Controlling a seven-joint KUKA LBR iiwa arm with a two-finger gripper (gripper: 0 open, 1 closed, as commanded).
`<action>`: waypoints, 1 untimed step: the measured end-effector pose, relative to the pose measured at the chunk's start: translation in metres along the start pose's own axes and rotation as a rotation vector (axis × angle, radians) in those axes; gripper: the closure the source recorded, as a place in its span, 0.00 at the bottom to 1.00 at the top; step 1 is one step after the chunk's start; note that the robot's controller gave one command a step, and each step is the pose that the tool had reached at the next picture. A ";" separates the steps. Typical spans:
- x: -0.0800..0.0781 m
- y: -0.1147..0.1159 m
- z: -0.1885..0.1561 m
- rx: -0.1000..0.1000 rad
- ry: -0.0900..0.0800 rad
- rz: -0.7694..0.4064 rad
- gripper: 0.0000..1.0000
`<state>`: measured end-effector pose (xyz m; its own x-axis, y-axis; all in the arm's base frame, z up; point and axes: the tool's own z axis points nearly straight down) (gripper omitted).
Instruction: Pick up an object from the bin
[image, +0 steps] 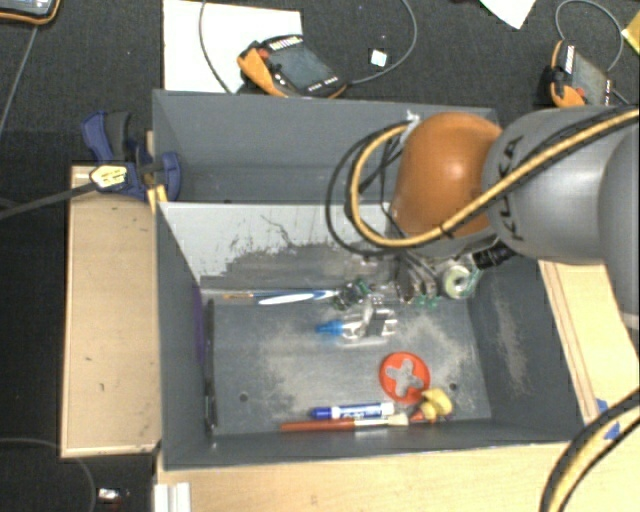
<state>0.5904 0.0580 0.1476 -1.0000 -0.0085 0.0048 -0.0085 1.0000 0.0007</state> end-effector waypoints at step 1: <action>-0.002 0.000 -0.005 0.000 -0.008 0.002 0.00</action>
Offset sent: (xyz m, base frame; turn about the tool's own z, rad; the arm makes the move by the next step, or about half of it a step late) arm -0.0040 -0.0327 -0.0776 0.0105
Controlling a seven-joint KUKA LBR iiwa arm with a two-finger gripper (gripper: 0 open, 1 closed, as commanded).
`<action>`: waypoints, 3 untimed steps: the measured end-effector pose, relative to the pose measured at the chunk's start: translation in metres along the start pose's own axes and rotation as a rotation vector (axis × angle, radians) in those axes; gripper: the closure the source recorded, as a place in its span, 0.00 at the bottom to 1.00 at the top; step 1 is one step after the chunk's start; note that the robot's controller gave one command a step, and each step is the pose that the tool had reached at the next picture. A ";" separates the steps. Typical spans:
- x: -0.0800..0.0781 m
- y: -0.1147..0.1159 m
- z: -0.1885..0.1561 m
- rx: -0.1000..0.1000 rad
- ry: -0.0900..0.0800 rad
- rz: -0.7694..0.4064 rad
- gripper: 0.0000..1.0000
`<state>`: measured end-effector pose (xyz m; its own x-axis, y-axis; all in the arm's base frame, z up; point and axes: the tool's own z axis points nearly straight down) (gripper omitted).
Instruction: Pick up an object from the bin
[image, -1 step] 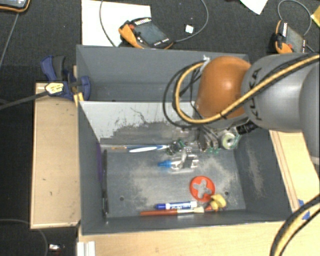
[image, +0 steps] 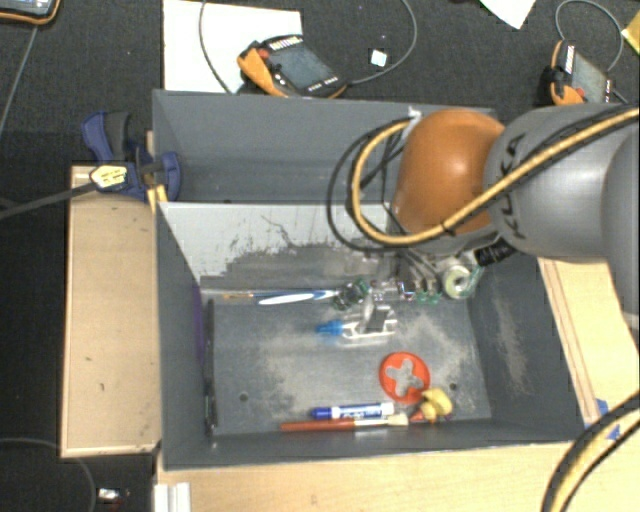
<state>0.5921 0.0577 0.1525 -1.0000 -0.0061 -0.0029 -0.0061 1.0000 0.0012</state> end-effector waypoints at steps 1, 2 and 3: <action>0.004 -0.032 0.080 -0.001 -0.004 0.010 0.00; 0.005 -0.031 0.016 -0.002 -0.009 -0.009 0.00; 0.010 -0.027 0.052 -0.002 0.004 0.102 0.00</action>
Offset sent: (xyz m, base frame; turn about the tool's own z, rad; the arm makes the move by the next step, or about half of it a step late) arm -0.0059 -0.0315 -0.0168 -0.0131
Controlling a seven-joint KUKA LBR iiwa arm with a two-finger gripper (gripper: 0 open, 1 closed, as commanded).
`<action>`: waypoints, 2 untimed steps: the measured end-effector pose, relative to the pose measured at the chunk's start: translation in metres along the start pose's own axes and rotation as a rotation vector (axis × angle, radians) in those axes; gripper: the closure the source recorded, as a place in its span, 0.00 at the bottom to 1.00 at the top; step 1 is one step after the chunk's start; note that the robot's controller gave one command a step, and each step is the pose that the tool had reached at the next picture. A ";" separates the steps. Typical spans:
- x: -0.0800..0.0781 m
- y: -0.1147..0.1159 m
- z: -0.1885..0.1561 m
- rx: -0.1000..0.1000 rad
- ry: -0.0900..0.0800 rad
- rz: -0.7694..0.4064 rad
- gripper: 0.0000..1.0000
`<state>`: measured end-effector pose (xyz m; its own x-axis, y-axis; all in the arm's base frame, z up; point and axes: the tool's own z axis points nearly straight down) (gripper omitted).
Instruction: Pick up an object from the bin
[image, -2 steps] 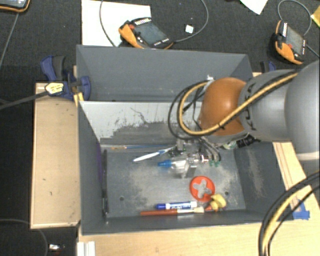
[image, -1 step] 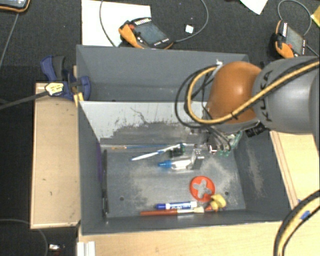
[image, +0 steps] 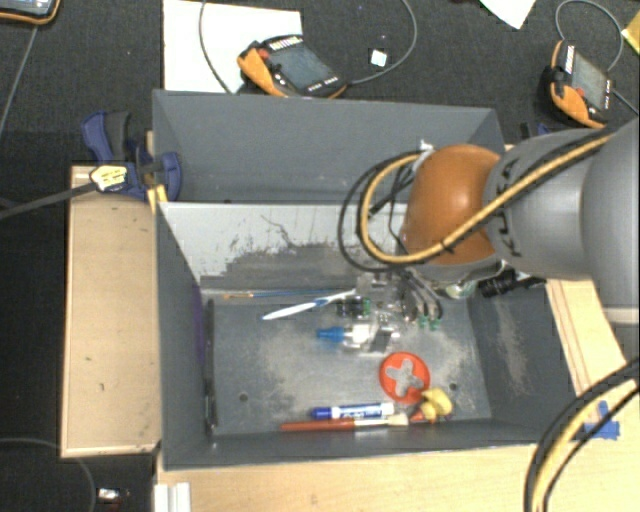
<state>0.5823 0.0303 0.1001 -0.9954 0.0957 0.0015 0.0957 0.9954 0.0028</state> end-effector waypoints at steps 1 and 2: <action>0.003 -0.007 0.029 -0.002 -0.012 0.053 0.00; -0.005 0.003 0.029 -0.002 -0.008 0.169 1.00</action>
Offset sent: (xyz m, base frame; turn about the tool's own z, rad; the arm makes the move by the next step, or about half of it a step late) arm 0.0038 0.0026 -0.0301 0.1706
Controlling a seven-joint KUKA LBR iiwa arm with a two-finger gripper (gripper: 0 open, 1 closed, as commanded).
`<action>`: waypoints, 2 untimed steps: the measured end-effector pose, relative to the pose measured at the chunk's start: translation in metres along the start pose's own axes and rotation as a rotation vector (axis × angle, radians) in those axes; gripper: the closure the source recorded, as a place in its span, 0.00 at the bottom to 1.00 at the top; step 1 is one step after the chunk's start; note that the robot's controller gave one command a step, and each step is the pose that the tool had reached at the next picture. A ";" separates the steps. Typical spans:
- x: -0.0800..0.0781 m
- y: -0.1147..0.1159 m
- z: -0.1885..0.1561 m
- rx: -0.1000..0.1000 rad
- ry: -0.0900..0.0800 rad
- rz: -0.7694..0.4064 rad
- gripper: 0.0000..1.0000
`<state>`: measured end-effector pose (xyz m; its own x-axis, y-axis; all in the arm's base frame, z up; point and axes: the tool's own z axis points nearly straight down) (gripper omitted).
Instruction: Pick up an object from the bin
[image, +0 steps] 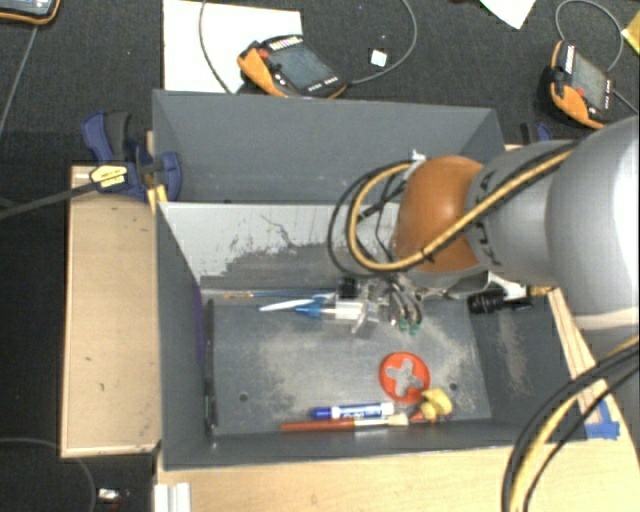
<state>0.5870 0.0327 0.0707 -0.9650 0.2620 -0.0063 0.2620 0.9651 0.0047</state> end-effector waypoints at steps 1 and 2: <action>0.000 0.000 0.000 0.000 0.000 0.000 1.00; 0.001 0.000 -0.024 0.000 0.003 -0.001 1.00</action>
Offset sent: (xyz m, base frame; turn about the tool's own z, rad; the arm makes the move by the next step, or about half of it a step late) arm -0.0001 0.0000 0.0432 -0.0001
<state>0.5860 0.0328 0.0944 -0.9653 0.2612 -0.0038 0.2612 0.9653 0.0046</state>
